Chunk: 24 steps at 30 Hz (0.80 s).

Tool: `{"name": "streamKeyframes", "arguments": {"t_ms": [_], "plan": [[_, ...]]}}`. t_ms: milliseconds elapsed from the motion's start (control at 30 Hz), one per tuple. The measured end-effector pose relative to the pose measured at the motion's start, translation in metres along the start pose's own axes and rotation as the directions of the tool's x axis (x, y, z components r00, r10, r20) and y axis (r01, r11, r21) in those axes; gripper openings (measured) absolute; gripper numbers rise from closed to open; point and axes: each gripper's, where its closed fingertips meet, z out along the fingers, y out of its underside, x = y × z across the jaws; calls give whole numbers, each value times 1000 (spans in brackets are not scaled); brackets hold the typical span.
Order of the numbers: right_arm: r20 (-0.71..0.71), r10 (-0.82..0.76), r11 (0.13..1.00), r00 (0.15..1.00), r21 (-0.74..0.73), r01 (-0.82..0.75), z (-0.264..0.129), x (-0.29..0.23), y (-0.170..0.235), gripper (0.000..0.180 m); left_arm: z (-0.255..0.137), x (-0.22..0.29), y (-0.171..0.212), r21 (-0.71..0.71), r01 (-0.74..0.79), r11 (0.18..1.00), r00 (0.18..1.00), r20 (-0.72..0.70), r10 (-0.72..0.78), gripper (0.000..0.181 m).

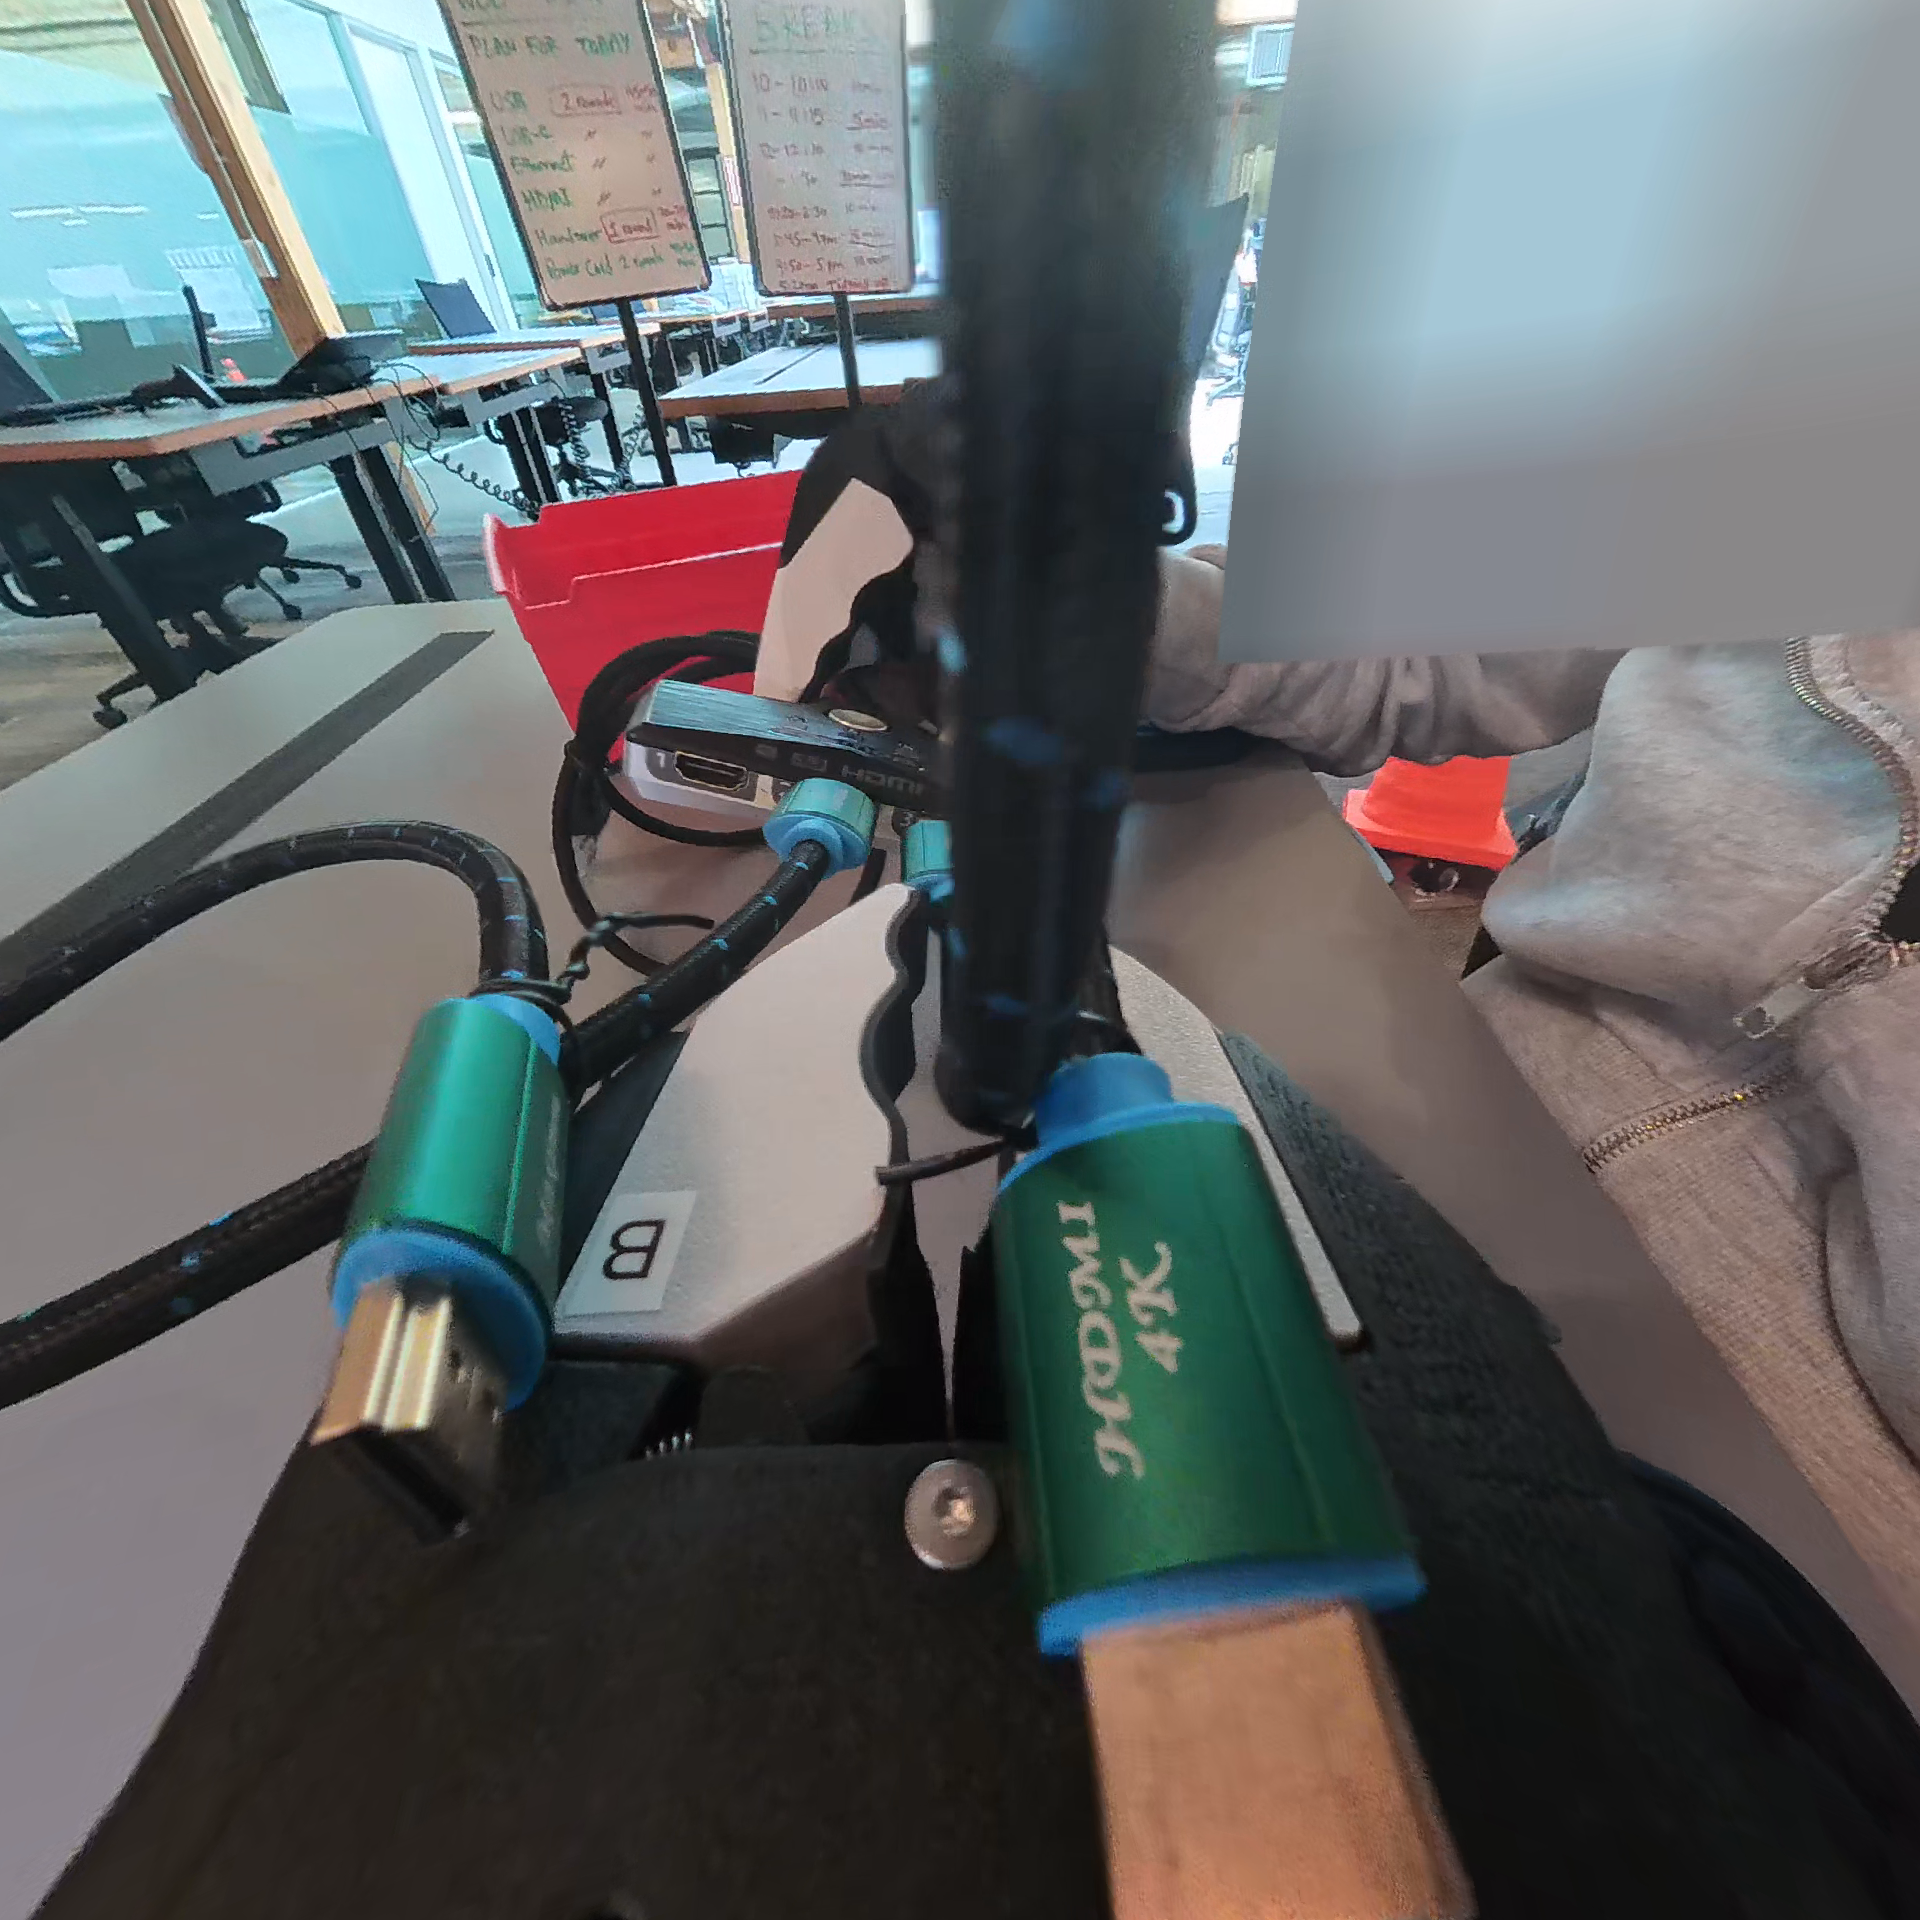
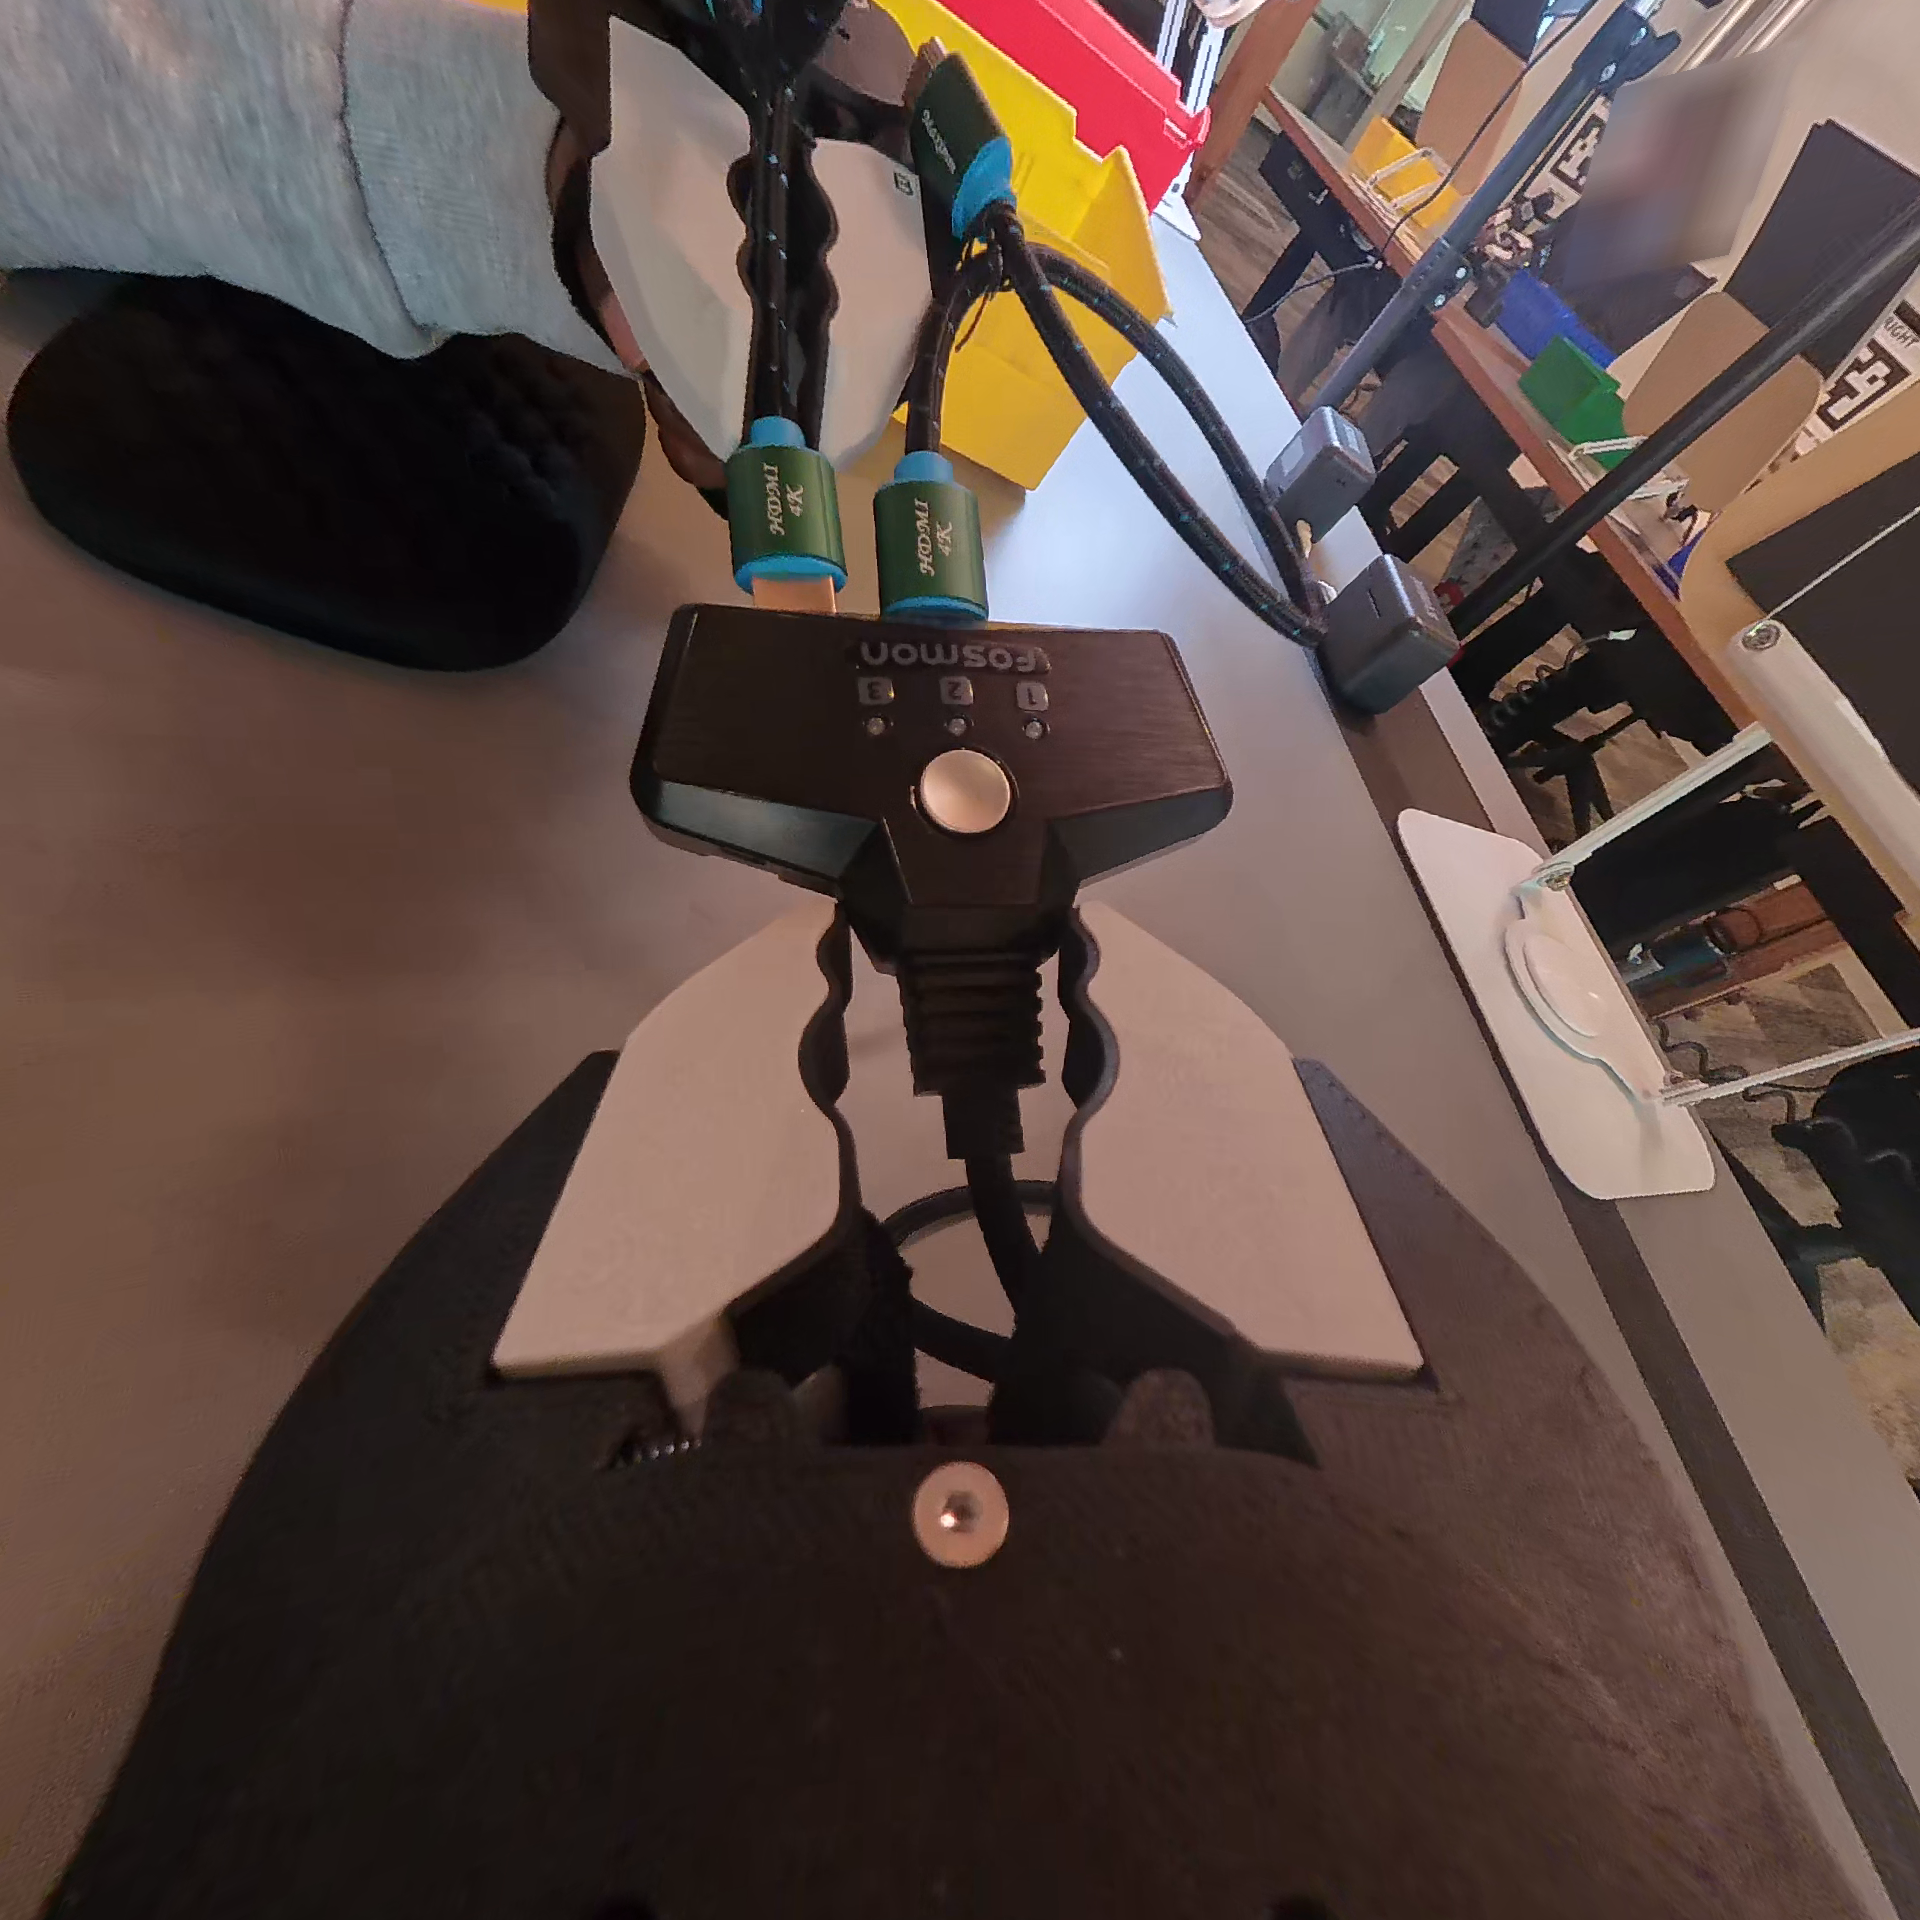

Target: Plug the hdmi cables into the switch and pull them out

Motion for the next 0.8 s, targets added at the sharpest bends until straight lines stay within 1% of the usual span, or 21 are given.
{"name": "streamKeyframes", "arguments": {"t_ms": [133, 300, 400, 533, 633, 700, 733, 800], "plan": [[-1, -13, 1000, 1000, -9, 13, 1, -1, 0, 39, 0, 2, 3, -5, 27, 1000, 999, -23, -27, 11], [-33, -46, 998, 998, -32, 45, 3, 1, 3, 39, 3, -2, 7, -34, 23, 999, 1000, 5, -23, 11], [-31, -15, 1000, 999, -16, 14, 5, -1, 1, 39, 3, -2, 8, -16, 59, 998, 998, -4, -59, 11], [-33, 10, 1000, 999, -24, -11, 8, -1, 6, 38, 4, -5, 12, -24, 64, 998, 998, 9, -64, 9], [-26, 31, 1000, 999, 4, -31, 8, -1, 2, 38, 2, -4, 8, 9, 81, 997, 997, -8, -81, 11], [-40, 7, 1000, 999, -4, -8, 7, 0, 3, 38, 3, -5, 8, 0, 73, 997, 997, 2, -73, 9], [-52, -6, 1000, 999, -10, 6, 7, 1, 3, 39, 3, -6, 8, -2, 66, 998, 998, 12, -66, 11], [-95, -36, 999, 995, 11, 37, 5, 6, -3, 39, 0, -9, 3, 24, 45, 999, 998, 33, -46, 12]]}}
